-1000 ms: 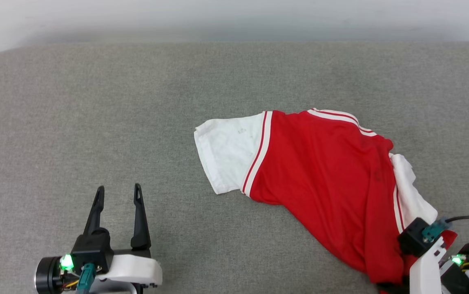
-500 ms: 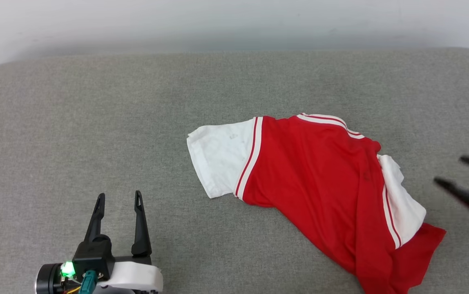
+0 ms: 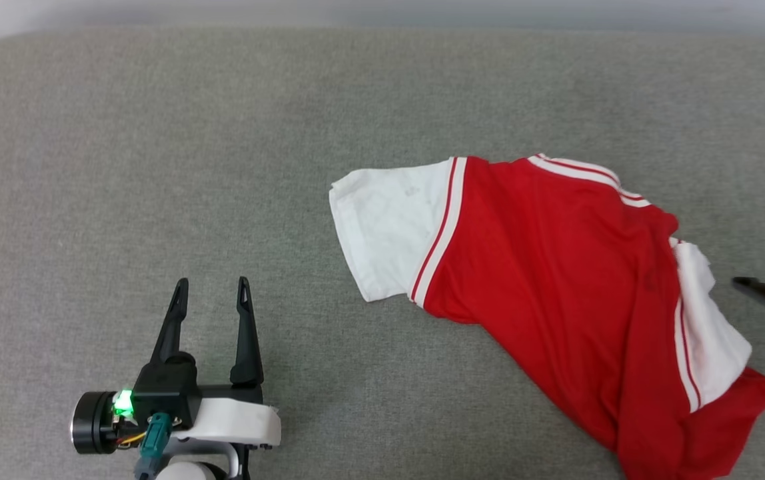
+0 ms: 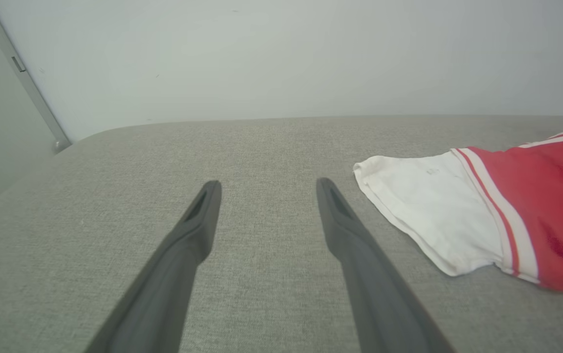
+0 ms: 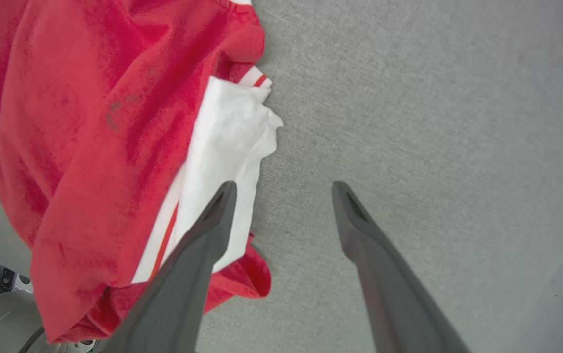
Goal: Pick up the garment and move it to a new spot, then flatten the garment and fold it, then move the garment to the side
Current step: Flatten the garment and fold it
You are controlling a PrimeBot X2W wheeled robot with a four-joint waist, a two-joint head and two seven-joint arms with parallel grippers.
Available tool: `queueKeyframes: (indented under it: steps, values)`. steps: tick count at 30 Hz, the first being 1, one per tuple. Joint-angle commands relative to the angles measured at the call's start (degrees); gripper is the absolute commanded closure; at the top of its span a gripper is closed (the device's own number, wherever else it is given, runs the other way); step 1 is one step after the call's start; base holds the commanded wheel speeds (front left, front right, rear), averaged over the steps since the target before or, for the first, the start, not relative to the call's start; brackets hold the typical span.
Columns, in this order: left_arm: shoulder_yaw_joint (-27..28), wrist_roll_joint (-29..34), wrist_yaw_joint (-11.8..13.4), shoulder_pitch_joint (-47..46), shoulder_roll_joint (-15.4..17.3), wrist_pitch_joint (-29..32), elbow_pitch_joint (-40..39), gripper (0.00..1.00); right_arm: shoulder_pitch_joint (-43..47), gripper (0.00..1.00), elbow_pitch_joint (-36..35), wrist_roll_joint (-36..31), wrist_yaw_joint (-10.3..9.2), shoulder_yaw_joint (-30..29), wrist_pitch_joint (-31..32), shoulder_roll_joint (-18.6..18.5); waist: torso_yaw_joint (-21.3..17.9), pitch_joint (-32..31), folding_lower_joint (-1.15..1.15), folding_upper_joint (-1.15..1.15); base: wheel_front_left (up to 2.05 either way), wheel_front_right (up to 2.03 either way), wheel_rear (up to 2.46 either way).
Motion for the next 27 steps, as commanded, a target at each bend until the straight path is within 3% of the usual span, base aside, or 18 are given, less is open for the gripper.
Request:
queueKeyframes:
  steps: [1,10,11,12,14,22,27]
  values:
    - [-0.23,-0.22,-0.13,-1.11,-0.03,-0.14,-0.03,0.0,-1.11,0.0,2.42,-1.27,-0.04,0.54,-0.49,2.46,1.12,1.86,-0.01,0.0,0.0,0.0,0.0]
    - [-0.71,0.19,-0.43,-3.78,-0.02,-0.14,0.56,0.0,1.02,0.0,15.54,-4.28,-0.07,6.73,-4.73,10.26,2.6,5.17,-0.01,0.0,0.0,0.0,0.0]
    - [-0.63,0.2,-0.4,-3.8,-0.04,-0.14,0.67,0.0,0.86,0.33,15.98,-3.92,-0.06,7.3,-5.73,10.63,2.51,5.19,-0.01,0.0,0.0,0.0,0.0]
    - [-0.63,0.2,-0.4,-3.8,-0.04,-0.14,0.67,0.0,0.86,0.33,15.98,-3.92,-0.06,7.3,-5.73,10.63,2.51,5.19,-0.01,0.0,0.0,0.0,0.0]
    - [-0.27,0.3,-0.49,-3.8,0.01,-0.14,1.0,0.0,-0.42,1.0,15.76,-2.91,-0.06,7.58,-8.16,10.62,2.15,4.88,-0.01,0.0,0.0,0.0,0.0]
    - [0.78,0.46,-0.54,-3.36,0.15,-0.14,1.59,0.0,-3.47,1.0,12.29,1.07,-0.06,3.79,-15.5,2.68,0.6,2.15,-0.01,0.0,0.0,0.0,0.0]
    - [0.89,0.41,-0.88,-3.3,0.13,-0.14,1.36,0.0,-0.58,1.0,18.01,1.49,-0.05,-0.32,-17.64,1.22,0.42,2.23,-0.01,0.0,0.0,0.0,0.0]
